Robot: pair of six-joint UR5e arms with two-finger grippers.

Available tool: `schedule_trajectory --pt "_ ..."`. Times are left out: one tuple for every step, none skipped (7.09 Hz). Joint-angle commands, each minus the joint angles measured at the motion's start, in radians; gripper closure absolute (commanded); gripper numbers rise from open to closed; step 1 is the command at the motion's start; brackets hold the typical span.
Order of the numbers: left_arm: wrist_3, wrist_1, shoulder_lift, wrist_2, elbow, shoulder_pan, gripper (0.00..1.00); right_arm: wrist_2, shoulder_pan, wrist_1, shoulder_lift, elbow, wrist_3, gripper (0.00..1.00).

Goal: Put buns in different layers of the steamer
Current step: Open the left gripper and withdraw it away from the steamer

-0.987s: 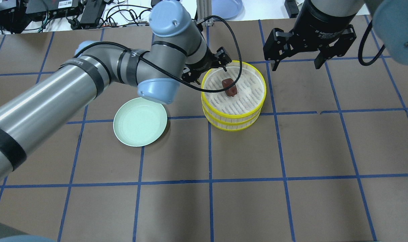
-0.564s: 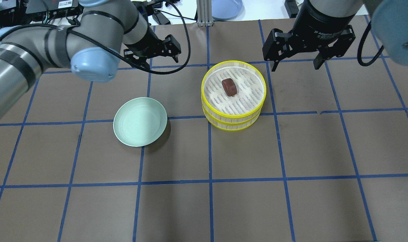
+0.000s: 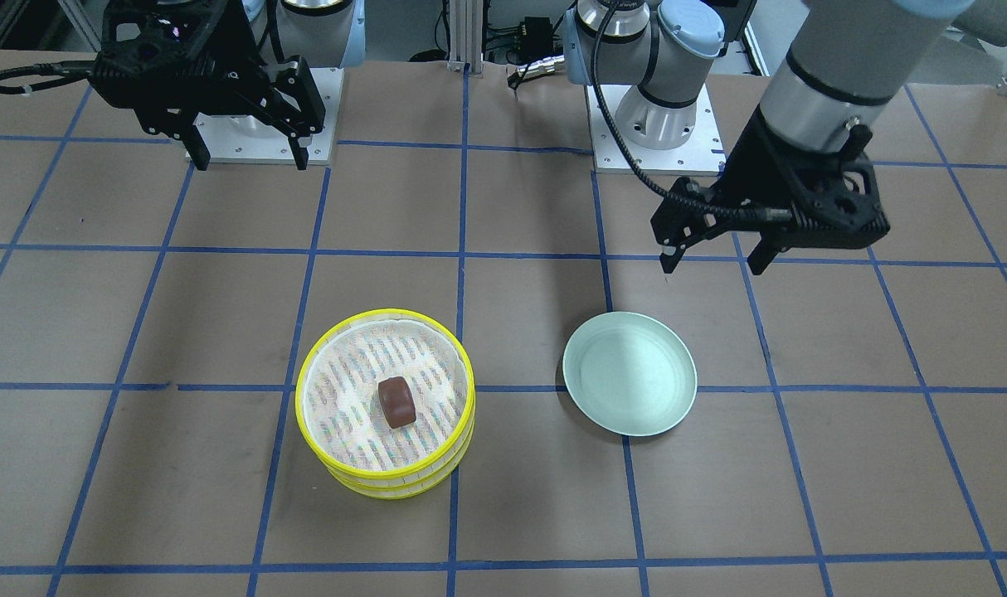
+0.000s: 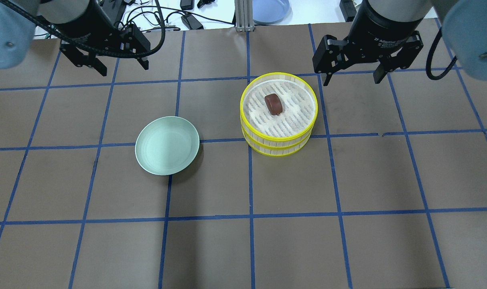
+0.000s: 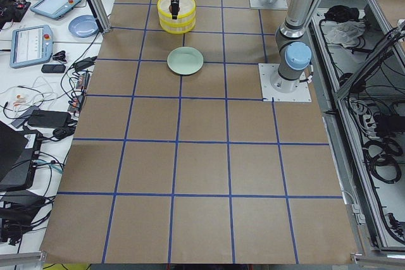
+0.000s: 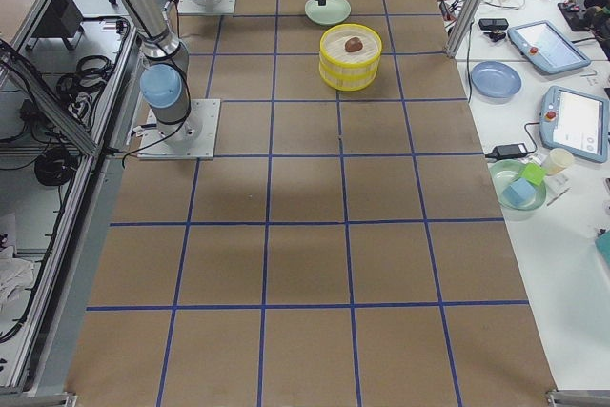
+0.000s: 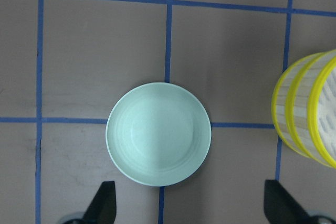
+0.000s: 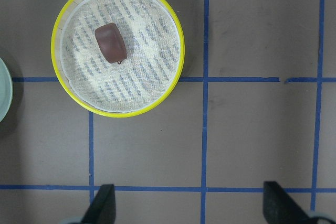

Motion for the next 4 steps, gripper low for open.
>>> schedule_trajectory --pt "-0.003 -0.125 0.047 0.015 0.018 -0.006 0.00 0.000 0.001 -0.001 0.002 0.001 0.001 0.00" --pt "0.000 -0.127 0.043 0.019 0.009 -0.006 0.00 0.000 0.001 -0.001 0.002 0.001 0.001 0.00" --pt "0.006 -0.120 0.032 0.021 0.008 -0.008 0.00 0.000 0.001 -0.001 0.002 0.001 0.001 0.00" --pt "0.006 -0.120 0.032 0.027 0.008 -0.008 0.00 0.000 0.000 -0.001 0.002 0.001 0.001 0.00"
